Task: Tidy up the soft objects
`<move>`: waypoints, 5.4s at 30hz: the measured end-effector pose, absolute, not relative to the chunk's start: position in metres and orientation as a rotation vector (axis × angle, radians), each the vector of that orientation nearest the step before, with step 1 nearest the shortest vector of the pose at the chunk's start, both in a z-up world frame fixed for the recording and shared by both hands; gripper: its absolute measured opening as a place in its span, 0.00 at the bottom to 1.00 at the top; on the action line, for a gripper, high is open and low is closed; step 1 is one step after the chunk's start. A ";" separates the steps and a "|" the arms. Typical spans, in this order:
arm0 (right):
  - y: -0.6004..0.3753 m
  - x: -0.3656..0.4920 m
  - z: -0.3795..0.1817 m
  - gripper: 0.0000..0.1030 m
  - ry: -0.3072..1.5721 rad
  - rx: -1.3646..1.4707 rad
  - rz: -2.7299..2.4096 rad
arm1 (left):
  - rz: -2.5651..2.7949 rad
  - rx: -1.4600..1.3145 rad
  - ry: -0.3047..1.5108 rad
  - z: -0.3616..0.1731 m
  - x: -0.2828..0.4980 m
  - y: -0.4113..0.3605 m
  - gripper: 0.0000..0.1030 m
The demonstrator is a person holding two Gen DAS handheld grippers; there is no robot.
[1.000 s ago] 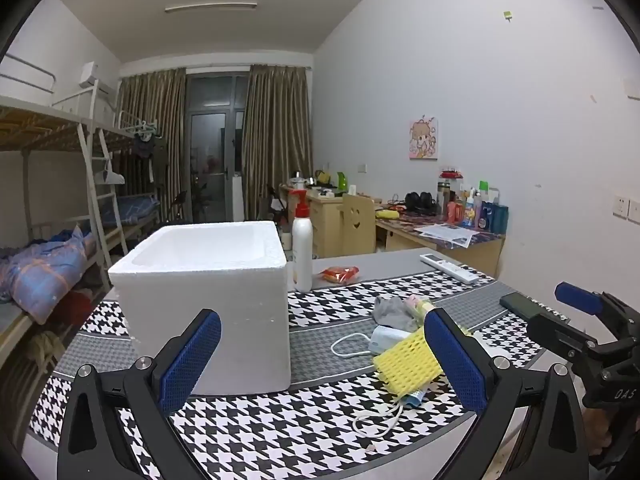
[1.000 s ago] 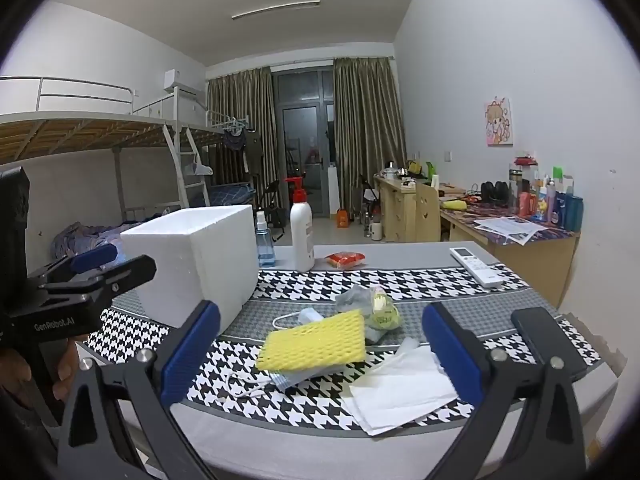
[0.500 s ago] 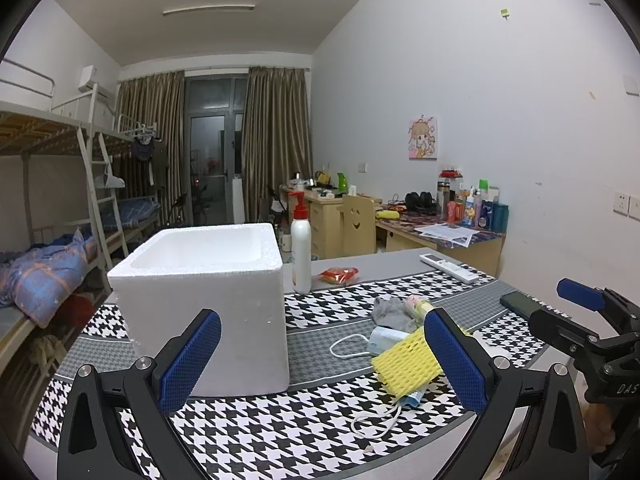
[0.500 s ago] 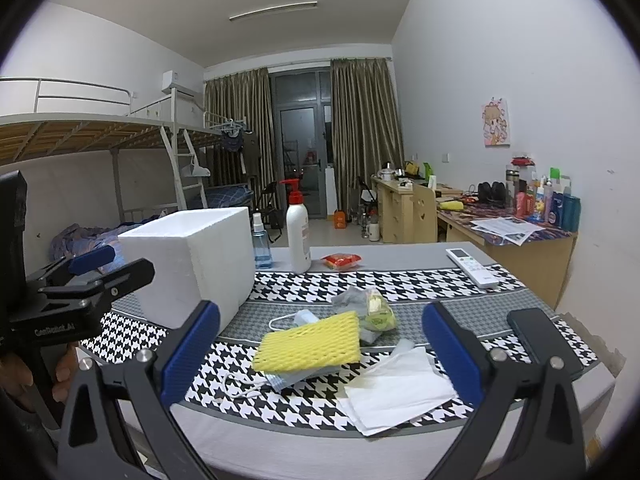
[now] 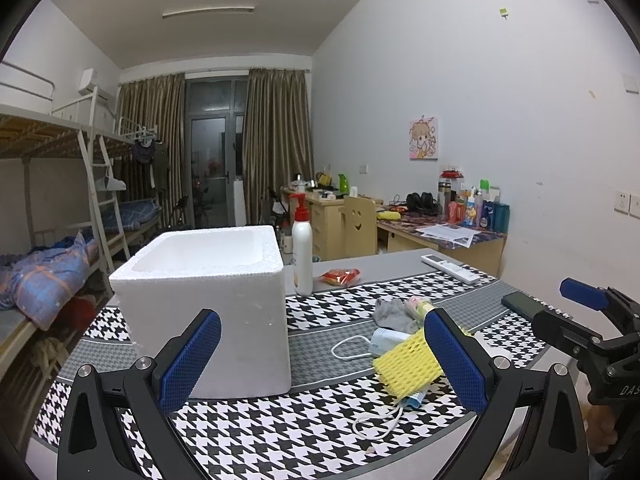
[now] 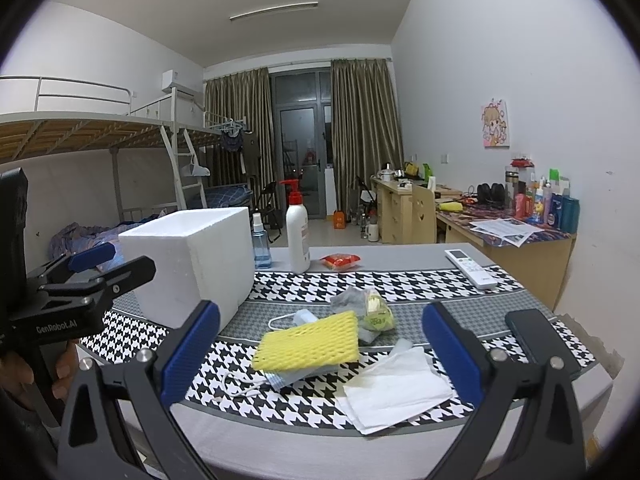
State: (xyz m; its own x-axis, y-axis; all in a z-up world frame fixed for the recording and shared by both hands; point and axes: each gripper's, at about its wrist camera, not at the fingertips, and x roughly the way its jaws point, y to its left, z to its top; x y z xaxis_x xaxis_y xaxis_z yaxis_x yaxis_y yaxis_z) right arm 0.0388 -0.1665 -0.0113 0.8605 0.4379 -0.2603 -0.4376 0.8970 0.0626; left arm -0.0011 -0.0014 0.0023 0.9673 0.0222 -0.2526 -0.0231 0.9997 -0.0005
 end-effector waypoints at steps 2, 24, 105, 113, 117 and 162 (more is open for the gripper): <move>-0.166 0.039 -0.011 0.99 0.275 0.000 0.459 | 0.026 0.000 0.254 0.002 -0.001 -0.002 0.99; -0.165 0.055 -0.013 0.99 0.297 -0.012 0.445 | 0.009 -0.007 0.273 0.002 0.011 0.002 0.99; -0.221 0.135 -0.098 0.99 0.595 0.031 0.342 | -0.302 0.248 0.657 -0.079 0.125 -0.104 0.66; -0.216 0.136 -0.099 0.98 0.607 0.024 0.358 | -0.317 0.202 0.695 -0.080 0.129 -0.097 0.43; -0.213 0.137 -0.099 0.95 0.609 0.019 0.363 | -0.323 0.171 0.698 -0.078 0.129 -0.090 0.35; -0.178 0.139 -0.104 0.13 0.743 -0.070 0.464 | -0.284 0.046 0.596 -0.055 0.105 -0.043 0.12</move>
State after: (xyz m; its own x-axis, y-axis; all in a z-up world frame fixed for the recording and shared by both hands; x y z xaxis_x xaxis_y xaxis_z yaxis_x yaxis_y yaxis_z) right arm 0.1393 -0.1779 -0.1036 0.6405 0.3823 -0.6661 -0.4311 0.8967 0.1002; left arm 0.1045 -0.0429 -0.0550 0.7899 -0.2503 -0.5597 0.2766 0.9602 -0.0391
